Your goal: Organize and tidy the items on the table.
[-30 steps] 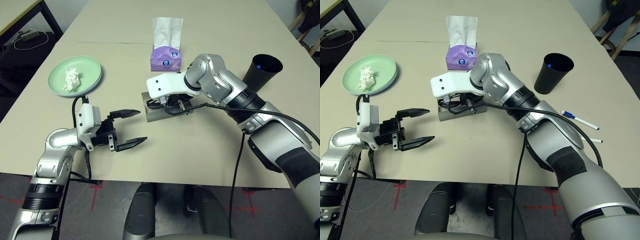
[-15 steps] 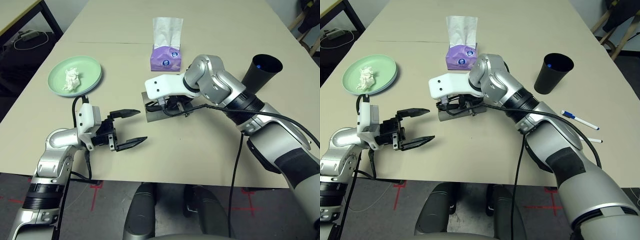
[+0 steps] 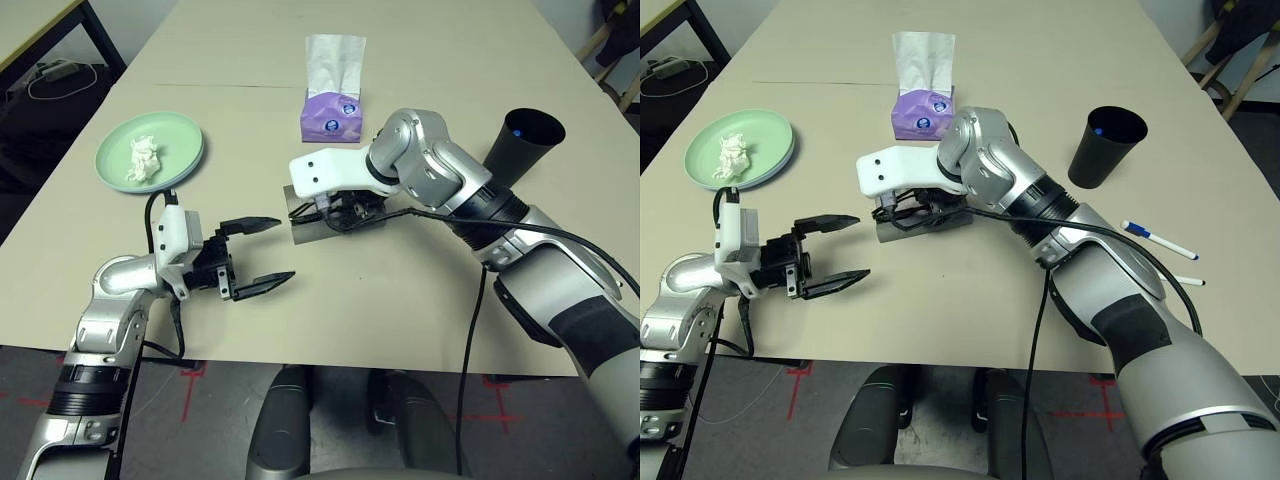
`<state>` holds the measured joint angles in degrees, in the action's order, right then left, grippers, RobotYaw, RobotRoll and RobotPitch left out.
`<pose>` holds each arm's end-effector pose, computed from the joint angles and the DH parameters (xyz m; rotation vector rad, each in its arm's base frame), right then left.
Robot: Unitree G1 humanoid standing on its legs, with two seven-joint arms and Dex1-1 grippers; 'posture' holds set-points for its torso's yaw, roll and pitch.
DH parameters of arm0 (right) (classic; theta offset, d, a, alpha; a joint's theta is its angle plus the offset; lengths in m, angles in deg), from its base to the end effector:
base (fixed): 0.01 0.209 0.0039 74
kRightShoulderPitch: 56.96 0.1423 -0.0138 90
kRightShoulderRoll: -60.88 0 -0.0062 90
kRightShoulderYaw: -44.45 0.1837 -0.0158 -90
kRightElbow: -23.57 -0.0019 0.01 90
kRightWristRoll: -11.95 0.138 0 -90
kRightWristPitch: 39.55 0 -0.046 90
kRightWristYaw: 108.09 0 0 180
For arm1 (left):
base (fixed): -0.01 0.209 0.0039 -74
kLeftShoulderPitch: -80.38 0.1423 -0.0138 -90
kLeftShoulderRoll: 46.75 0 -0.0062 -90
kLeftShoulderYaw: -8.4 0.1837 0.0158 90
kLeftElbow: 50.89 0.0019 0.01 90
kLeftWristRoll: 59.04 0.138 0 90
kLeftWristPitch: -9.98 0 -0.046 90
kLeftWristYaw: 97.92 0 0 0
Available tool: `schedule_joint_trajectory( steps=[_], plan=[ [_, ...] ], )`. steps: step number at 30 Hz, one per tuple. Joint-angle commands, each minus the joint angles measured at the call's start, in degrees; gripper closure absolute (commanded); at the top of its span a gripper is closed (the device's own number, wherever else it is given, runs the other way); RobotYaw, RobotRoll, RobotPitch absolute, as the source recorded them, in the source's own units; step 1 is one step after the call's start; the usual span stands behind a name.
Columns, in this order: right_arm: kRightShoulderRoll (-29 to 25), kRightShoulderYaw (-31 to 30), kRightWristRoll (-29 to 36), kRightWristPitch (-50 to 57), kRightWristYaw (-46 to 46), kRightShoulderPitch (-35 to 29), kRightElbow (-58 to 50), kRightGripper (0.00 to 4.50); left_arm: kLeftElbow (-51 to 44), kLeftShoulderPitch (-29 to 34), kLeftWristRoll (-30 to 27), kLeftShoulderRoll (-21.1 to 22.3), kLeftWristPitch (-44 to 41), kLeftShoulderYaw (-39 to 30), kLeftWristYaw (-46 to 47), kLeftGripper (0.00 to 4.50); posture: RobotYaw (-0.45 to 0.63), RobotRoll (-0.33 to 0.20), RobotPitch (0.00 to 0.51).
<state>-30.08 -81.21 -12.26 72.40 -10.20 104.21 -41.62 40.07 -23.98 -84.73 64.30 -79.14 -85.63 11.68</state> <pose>0.3320 -0.0489 0.2633 -1.3328 0.4190 1.3668 0.2435 0.2614 0.1450 0.3373 -0.1320 -1.1943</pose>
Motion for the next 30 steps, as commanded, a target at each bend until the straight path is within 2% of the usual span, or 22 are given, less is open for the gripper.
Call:
schedule_joint_trajectory(
  steps=[1, 14, 26, 30],
  plan=[
    [-0.1, -0.5, 0.4, 0.3, -0.3, -0.3, -1.1, 0.03, 0.6, -0.5, 0.7, -0.2, 1.0, 1.0, -0.6, 0.0, 0.25, 0.0, 0.175],
    [-0.9, -0.5, 0.5, 2.1, -1.0, -1.4, -3.0, 0.03, 0.6, -0.5, 0.5, 0.0, 0.9, 1.2, -0.6, 0.0, 0.24, 0.0, 0.181],
    [-4.1, -0.6, 2.0, 11.9, -4.1, -6.4, -14.9, 0.03, 2.1, -1.6, 0.8, -0.2, 1.2, 1.5, -1.0, 0.0, 0.22, 0.0, 0.178],
    [-4.7, 2.2, 3.7, 15.7, -2.1, -6.3, -16.2, 0.03, 2.8, -2.4, 1.0, -0.5, 1.7, 1.6, -0.8, 0.0, 0.22, 0.0, 0.175]
  ],
)
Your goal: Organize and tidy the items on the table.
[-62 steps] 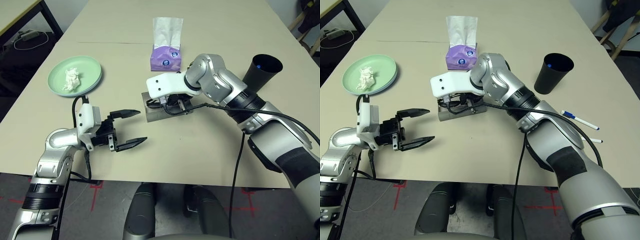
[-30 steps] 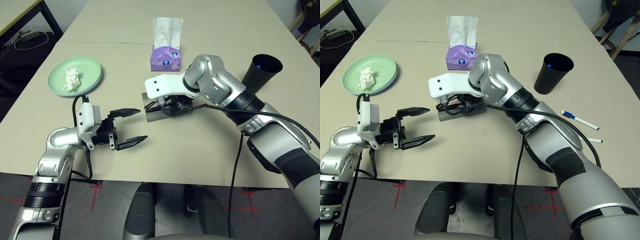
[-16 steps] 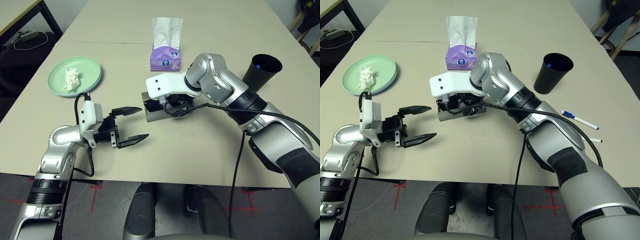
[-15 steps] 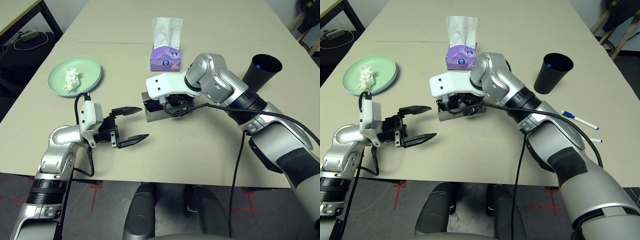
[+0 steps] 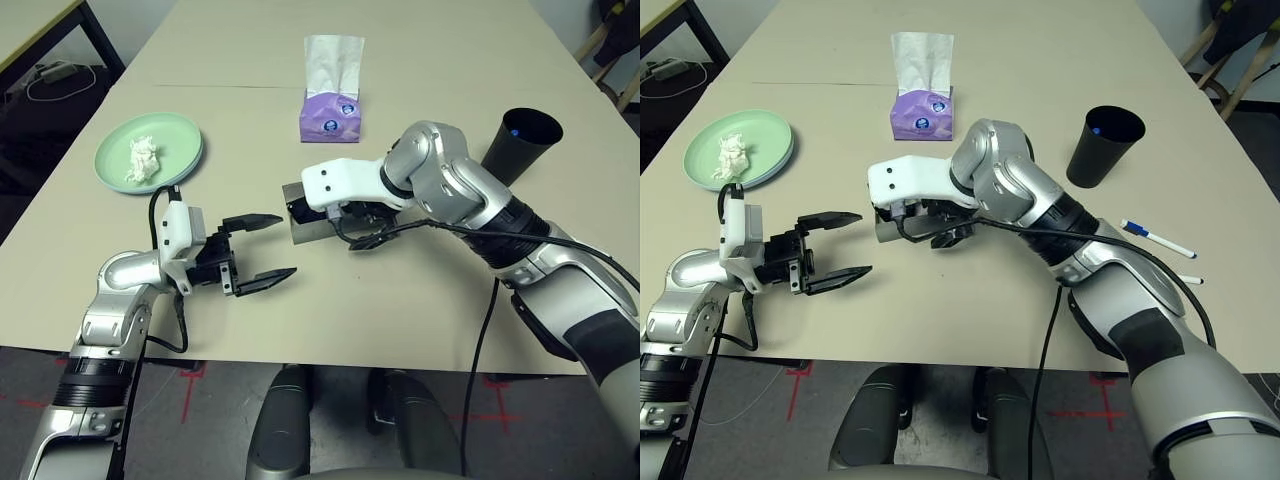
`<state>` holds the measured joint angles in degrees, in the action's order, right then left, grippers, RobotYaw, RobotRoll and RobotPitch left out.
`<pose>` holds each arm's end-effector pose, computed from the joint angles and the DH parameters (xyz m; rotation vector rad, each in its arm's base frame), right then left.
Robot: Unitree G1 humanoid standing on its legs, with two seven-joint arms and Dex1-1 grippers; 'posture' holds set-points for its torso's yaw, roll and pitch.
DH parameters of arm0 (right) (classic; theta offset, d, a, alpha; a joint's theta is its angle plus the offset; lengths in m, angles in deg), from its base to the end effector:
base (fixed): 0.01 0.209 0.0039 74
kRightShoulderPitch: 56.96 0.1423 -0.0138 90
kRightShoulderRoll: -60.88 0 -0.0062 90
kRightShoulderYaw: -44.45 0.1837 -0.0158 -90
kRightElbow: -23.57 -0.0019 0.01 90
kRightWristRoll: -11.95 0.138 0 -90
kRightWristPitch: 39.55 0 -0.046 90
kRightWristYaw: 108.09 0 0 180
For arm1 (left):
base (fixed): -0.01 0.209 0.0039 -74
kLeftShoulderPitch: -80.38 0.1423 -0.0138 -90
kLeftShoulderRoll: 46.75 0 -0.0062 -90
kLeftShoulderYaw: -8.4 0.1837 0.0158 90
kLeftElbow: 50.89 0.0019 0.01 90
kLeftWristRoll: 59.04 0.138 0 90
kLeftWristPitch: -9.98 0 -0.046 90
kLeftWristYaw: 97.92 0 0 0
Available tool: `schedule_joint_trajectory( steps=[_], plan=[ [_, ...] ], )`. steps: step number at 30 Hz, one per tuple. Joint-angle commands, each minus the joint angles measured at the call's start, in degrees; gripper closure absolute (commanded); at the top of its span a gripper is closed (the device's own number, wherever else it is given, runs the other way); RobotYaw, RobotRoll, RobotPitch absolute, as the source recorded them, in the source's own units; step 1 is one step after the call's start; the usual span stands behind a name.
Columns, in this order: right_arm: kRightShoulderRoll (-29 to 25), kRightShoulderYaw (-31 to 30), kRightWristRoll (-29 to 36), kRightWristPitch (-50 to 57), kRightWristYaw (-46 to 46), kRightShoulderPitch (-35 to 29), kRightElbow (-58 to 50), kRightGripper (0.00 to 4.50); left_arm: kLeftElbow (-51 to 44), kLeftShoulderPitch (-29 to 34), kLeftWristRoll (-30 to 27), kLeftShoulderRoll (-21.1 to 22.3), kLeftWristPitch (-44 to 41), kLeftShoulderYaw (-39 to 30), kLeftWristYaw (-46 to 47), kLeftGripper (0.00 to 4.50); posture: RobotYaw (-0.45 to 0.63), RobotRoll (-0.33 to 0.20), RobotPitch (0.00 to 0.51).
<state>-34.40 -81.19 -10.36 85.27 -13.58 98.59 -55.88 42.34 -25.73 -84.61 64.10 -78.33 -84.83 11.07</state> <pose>0.3145 -0.0643 0.2578 -1.2136 0.4882 1.3701 0.2491 0.2608 0.1449 0.3371 -0.1347 -1.2034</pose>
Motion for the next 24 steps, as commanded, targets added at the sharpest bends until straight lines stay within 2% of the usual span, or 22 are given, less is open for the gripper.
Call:
schedule_joint_trajectory(
  steps=[1, 5, 7, 11, 13, 16, 18, 24],
  plan=[
    [-0.4, 4.1, 3.2, 4.3, 2.1, -1.0, -2.7, 0.03, 0.6, -1.0, 0.8, -0.6, 0.9, 0.6, 0.2, 0.0, 0.22, 0.0, 0.175],
    [0.3, 14.3, 12.1, 12.7, 4.8, -4.8, -7.7, 0.03, 1.7, -2.3, 1.2, -0.9, 0.9, 0.3, 1.3, 0.0, 0.2, 0.0, 0.172],
    [-0.4, 17.5, 15.1, 17.8, 6.5, -6.9, -10.2, 0.03, 2.5, -2.7, 1.6, -0.9, 1.3, 0.3, 1.5, 0.0, 0.18, 0.0, 0.172],
    [-1.4, 29.0, 22.0, 22.1, 13.1, -16.1, -15.3, 0.03, 5.1, -4.8, 3.2, -1.3, 1.9, 0.7, 2.8, 0.0, 0.16, 0.0, 0.175],
    [0.3, 34.4, 25.4, 21.8, 17.3, -20.2, -16.6, 0.03, 6.3, -6.0, 3.5, -1.6, 1.7, 0.7, 3.6, 0.0, 0.15, 0.0, 0.175],
    [0.1, 38.3, 29.5, 16.6, 20.1, -27.8, -17.9, 0.03, 9.7, -8.2, 5.4, -2.3, 2.7, 0.7, 5.7, 0.0, 0.12, 0.0, 0.172],
    [0.2, 38.6, 30.8, 14.3, 22.3, -30.1, -17.7, 0.03, 11.4, -9.1, 5.6, -2.3, 2.7, 0.5, 5.8, 0.0, 0.12, 0.0, 0.172],
    [2.5, 41.7, 35.2, -3.4, 26.8, -36.8, -12.7, 0.03, 12.1, -10.5, 5.6, -3.0, 1.3, 0.6, 6.5, 0.0, 0.12, 0.0, 0.176]
  ],
)
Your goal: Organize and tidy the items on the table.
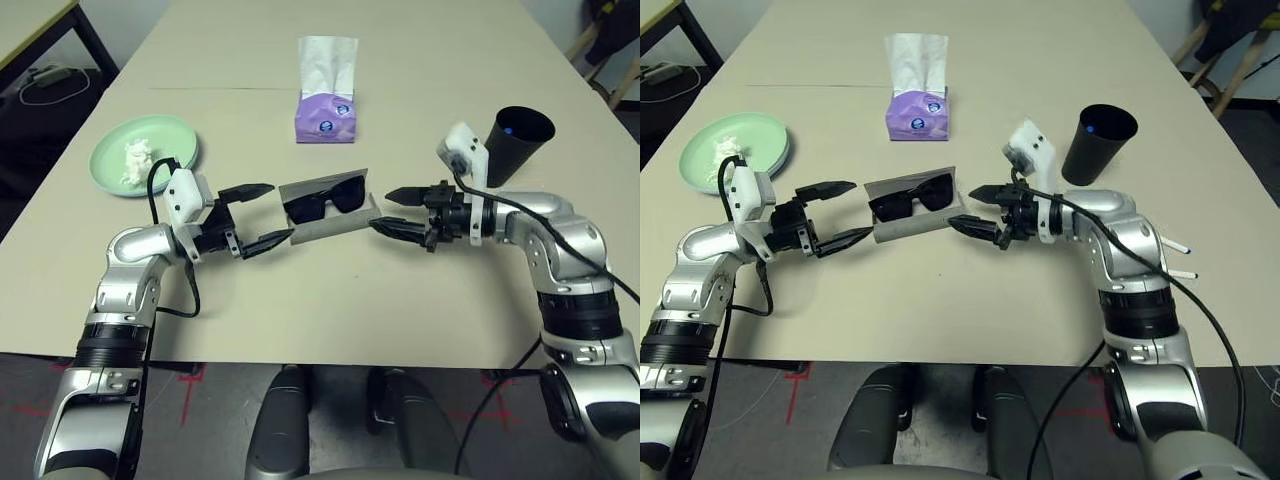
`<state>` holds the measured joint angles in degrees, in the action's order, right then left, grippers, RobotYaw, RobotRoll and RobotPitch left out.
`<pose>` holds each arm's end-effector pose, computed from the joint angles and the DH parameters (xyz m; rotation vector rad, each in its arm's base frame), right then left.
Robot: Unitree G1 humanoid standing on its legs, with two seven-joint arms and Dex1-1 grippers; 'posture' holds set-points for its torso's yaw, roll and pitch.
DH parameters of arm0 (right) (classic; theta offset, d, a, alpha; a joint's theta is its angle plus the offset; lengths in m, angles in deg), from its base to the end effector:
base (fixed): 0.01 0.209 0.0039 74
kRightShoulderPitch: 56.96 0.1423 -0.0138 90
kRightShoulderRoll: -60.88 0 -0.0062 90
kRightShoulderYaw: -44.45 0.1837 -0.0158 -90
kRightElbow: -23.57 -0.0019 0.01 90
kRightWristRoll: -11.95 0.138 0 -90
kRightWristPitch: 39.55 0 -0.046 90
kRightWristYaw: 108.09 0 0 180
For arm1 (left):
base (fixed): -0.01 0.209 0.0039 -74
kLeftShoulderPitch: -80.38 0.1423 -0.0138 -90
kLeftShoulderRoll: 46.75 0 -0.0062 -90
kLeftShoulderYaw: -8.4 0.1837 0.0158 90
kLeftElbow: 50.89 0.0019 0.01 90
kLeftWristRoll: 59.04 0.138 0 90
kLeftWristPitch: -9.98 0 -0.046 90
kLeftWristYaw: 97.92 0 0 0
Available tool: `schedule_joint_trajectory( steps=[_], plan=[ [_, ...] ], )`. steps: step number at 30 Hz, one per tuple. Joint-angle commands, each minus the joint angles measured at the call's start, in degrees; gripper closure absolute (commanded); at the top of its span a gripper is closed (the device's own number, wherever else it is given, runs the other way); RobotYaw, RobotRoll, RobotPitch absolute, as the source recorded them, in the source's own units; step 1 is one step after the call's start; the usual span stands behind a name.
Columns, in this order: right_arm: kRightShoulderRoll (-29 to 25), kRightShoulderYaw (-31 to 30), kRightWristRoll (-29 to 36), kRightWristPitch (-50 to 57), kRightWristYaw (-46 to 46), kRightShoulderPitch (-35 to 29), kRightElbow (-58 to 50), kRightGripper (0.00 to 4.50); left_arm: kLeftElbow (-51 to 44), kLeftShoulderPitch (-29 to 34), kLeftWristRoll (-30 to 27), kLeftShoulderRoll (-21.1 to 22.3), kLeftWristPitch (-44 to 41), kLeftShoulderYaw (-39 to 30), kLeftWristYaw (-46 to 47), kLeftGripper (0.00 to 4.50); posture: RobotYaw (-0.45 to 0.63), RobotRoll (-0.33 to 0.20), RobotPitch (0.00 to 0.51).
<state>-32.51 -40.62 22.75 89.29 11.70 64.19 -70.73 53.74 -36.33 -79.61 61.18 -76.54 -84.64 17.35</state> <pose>0.2823 -0.1919 0.1702 -0.0939 0.1147 1.0522 0.2800 0.2584 0.1555 0.3527 -0.1690 -1.0386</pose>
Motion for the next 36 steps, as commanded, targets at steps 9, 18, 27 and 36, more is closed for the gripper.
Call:
schedule_joint_trajectory(
  steps=[9, 18, 27, 36],
  plan=[
    [0.2, 1.7, 4.9, -30.8, 1.2, -6.1, 12.9, 0.03, -0.5, 1.5, -0.5, 0.4, -1.8, -1.2, 1.1, 0.0, 0.15, 0.0, 0.185],
    [-3.2, 1.8, 6.7, -42.5, -1.0, -8.9, 18.8, 0.03, 3.5, 1.6, -1.5, 0.0, 2.6, -3.1, -2.0, 0.0, 0.15, 0.0, 0.192],
    [-5.4, 1.4, 10.1, -39.6, 1.0, -13.3, 12.1, 0.03, 12.3, -2.5, -0.3, -0.4, 7.8, -1.5, -6.6, 0.0, 0.11, 0.0, 0.19],
    [-6.0, 0.8, 11.4, -36.4, 3.3, -13.4, 6.8, 0.0, 17.5, -5.3, -0.8, -0.9, 8.4, -1.3, -12.3, 2.96, 0.08, 0.0, 0.183]
  ],
)
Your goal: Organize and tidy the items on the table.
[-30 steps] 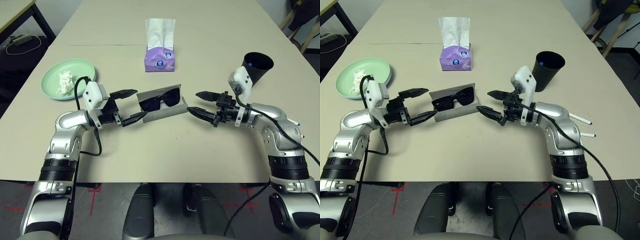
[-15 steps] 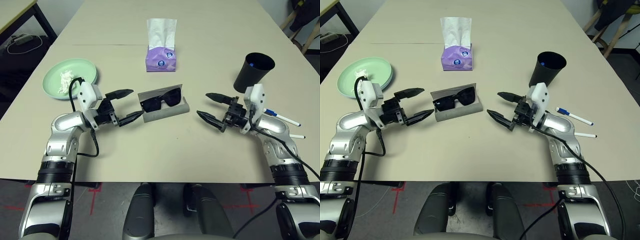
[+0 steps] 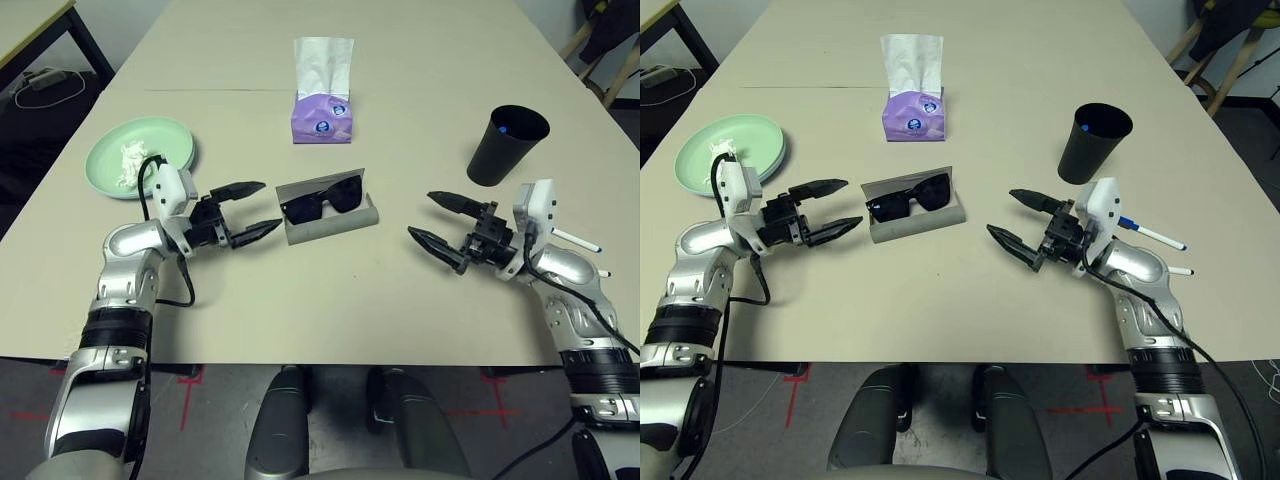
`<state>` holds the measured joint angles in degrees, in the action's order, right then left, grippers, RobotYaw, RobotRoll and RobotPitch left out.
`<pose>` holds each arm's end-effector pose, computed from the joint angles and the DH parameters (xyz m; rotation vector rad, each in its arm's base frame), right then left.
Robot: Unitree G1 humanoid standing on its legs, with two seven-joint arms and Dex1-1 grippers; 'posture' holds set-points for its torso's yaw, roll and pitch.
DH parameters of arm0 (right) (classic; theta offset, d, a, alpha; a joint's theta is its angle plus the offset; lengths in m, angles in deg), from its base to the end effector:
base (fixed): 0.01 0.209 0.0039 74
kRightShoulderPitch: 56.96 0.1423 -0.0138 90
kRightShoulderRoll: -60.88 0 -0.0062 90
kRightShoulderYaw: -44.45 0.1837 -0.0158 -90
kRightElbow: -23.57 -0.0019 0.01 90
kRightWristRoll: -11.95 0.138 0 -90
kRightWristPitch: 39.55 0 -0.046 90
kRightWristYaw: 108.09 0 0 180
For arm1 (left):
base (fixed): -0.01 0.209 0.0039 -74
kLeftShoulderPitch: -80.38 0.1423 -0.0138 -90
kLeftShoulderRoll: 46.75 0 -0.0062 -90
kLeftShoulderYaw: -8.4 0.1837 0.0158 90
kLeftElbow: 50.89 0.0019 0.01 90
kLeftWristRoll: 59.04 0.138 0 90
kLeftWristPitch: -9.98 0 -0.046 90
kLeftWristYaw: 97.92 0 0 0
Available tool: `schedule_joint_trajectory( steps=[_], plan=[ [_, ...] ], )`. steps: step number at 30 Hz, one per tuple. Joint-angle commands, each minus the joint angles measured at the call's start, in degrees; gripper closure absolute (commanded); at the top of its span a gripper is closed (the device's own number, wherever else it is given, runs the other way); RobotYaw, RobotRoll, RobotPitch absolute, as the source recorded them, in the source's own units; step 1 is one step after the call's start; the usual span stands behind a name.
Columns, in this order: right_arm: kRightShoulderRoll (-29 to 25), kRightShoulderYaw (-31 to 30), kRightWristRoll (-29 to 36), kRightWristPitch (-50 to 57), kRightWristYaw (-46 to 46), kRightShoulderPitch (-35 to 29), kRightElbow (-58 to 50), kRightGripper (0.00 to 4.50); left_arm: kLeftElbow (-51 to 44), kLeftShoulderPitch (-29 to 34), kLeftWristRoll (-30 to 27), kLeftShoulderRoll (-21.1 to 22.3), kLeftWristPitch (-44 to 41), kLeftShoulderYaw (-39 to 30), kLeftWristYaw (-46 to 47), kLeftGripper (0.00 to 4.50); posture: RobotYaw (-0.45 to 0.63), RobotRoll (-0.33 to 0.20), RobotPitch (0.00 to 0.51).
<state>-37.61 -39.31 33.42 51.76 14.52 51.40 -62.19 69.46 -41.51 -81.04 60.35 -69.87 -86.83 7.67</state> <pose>0.2589 -0.2334 0.1278 -0.1564 -0.2234 0.9484 0.2933 0.2788 0.1429 0.2864 -0.1646 -1.0915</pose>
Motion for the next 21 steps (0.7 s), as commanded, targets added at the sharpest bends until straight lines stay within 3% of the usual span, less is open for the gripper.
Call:
schedule_joint_trajectory(
  steps=[1, 4, 12, 17, 21],
  plan=[
    [-1.1, -0.4, 0.9, 1.4, 0.4, -0.6, -1.8, 0.0, 2.0, -0.2, 0.6, -0.3, 1.8, 0.9, -3.1, 3.33, 0.08, 0.0, 0.183],
    [-1.7, -0.2, 1.2, 1.4, 0.1, -0.7, -1.6, 0.0, 3.2, -0.6, 0.5, -0.7, 2.6, 1.3, -5.4, 4.46, 0.08, 0.0, 0.183],
    [-2.5, -0.4, 1.3, 1.3, 0.4, -1.2, -2.0, 0.0, 9.7, -3.9, 1.2, -0.6, 2.5, 0.3, -5.6, 4.49, 0.06, 0.0, 0.181],
    [-2.4, -0.6, 1.3, 1.4, 0.8, -1.4, -2.6, 0.0, 13.0, -6.1, 5.8, -0.5, 0.6, -0.3, 8.3, 4.49, 0.06, 0.0, 0.179],
    [-2.4, -0.8, 1.3, 1.4, 1.2, -1.3, -2.7, 0.0, 10.9, -5.8, 5.8, -1.3, -2.2, -0.8, 12.6, 4.49, 0.06, 0.0, 0.178]
  ],
)
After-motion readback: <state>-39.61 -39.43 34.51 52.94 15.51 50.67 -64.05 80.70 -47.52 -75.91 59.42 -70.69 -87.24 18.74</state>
